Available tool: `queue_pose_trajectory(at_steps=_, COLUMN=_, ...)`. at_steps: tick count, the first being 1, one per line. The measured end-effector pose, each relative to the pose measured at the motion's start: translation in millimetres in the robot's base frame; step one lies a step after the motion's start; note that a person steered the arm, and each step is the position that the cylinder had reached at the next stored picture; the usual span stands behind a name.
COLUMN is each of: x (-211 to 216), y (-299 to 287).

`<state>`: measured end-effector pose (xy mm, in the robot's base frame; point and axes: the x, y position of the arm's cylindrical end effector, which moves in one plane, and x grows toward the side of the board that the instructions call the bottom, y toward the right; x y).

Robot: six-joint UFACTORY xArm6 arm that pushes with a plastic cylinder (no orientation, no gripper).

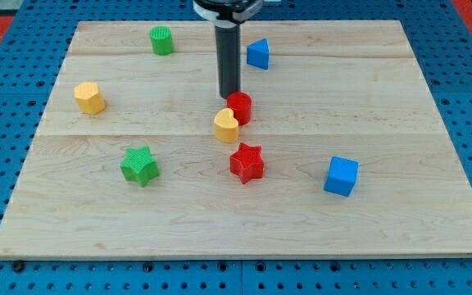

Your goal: Push the blue triangle diagonally above right to the green star

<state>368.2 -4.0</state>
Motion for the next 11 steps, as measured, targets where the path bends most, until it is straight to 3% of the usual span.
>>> queue_pose_trajectory(at_steps=1, x=-5.4, y=16.2)
queue_pose_trajectory(at_steps=3, x=-130.4, y=103.8)
queue_pose_trajectory(at_steps=4, x=-144.0, y=25.7)
queue_pose_trajectory(at_steps=5, x=-72.3, y=-0.5)
queue_pose_trajectory(at_steps=6, x=-101.0, y=5.9)
queue_pose_trajectory(at_steps=7, x=-129.2, y=-24.3)
queue_pose_trajectory(at_steps=8, x=-126.5, y=46.6)
queue_pose_trajectory(at_steps=9, x=-64.4, y=54.9)
queue_pose_trajectory(at_steps=10, x=-44.7, y=24.3)
queue_pose_trajectory(at_steps=11, x=-62.0, y=23.6)
